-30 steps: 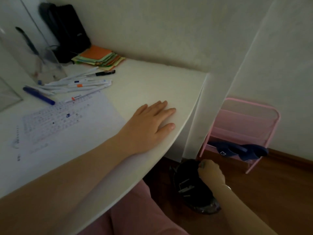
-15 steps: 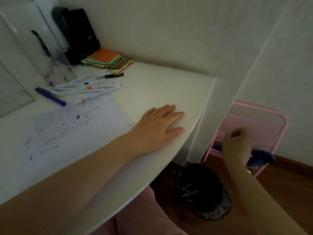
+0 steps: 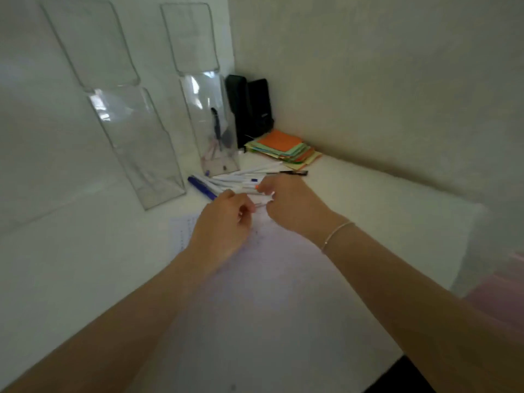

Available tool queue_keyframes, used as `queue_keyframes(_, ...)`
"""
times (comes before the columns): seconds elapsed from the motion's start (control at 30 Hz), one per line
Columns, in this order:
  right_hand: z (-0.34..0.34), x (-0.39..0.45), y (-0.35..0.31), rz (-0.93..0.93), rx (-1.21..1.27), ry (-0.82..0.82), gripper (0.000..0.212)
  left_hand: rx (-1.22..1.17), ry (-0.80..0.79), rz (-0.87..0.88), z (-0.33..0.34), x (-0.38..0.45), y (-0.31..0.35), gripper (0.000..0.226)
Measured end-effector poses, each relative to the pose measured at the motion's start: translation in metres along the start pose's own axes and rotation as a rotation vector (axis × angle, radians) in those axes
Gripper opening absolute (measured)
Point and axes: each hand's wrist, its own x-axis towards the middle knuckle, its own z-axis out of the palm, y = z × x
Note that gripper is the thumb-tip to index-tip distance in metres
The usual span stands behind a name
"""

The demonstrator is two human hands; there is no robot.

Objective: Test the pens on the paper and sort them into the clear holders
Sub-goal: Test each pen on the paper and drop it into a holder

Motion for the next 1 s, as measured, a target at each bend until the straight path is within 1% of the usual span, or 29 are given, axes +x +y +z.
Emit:
queue_keyframes(0.03, 0.014, 0.01, -0.005, 0.002, -0.039, -0.071, 0.04, 0.041, 0.016, -0.029, -0.005, -0.002, -0.017, 0.016)
queue_keyframes(0.1, 0.038, 0.028, -0.017, -0.01, -0.104, -0.103, 0.034, 0.09, 0.034, -0.075, -0.014, -0.01, -0.043, 0.014)
queue_keyframes(0.2, 0.067, 0.052, -0.03, -0.049, -0.238, -0.067, 0.03, 0.087, 0.05, -0.116, -0.015, -0.019, -0.065, 0.01)
queue_keyframes(0.27, 0.081, 0.064, -0.034, -0.092, -0.343, -0.022, 0.028, -0.002, 0.07, -0.152, -0.012, -0.021, -0.069, 0.007)
queue_keyframes(0.37, 0.091, 0.072, -0.036, -0.133, -0.385, 0.061, 0.022, -0.114, 0.141, -0.181, -0.01, -0.019, -0.072, 0.008)
queue_keyframes(0.4, 0.091, 0.073, -0.037, -0.144, -0.354, 0.108, 0.021, -0.138, 0.188, -0.172, -0.01, -0.019, -0.074, 0.012)
queue_keyframes(0.5, 0.071, 0.07, -0.042, -0.109, -0.073, 0.288, 0.014, -0.161, 0.314, -0.144, -0.01, -0.017, -0.082, 0.031)
queue_keyframes(0.57, 0.05, 0.063, -0.048, -0.117, 0.03, 0.322, 0.014, -0.113, 0.342, -0.136, -0.01, -0.017, -0.084, 0.045)
queue_keyframes(0.63, 0.03, 0.053, -0.058, -0.138, 0.092, 0.277, 0.014, -0.056, 0.33, -0.101, -0.01, -0.016, -0.079, 0.053)
queue_keyframes(0.7, 0.016, 0.043, -0.066, -0.144, 0.21, 0.222, 0.014, -0.056, 0.291, -0.054, -0.009, -0.017, -0.075, 0.054)
queue_keyframes(0.73, 0.013, 0.04, -0.069, -0.132, 0.323, 0.191, 0.014, -0.097, 0.274, -0.035, -0.009, -0.017, -0.074, 0.05)
queue_keyframes(0.8, 0.013, 0.034, -0.071, -0.055, 0.64, 0.108, 0.015, -0.231, 0.27, -0.005, -0.01, -0.02, -0.07, 0.037)
queue_keyframes(0.83, 0.015, 0.032, -0.072, -0.01, 0.789, 0.051, 0.019, -0.287, 0.27, 0.017, -0.011, -0.021, -0.067, 0.032)
queue_keyframes(0.87, 0.019, 0.029, -0.072, 0.02, 0.861, -0.013, 0.023, -0.313, 0.268, 0.056, -0.011, -0.023, -0.064, 0.028)
queue_keyframes(0.93, 0.029, 0.024, -0.072, 0.047, 0.768, -0.088, 0.028, -0.301, 0.262, 0.157, -0.012, -0.026, -0.059, 0.025)
queue_keyframes(1.0, 0.035, 0.022, -0.073, 0.07, 0.688, -0.101, 0.027, -0.278, 0.256, 0.2, -0.014, -0.027, -0.058, 0.027)
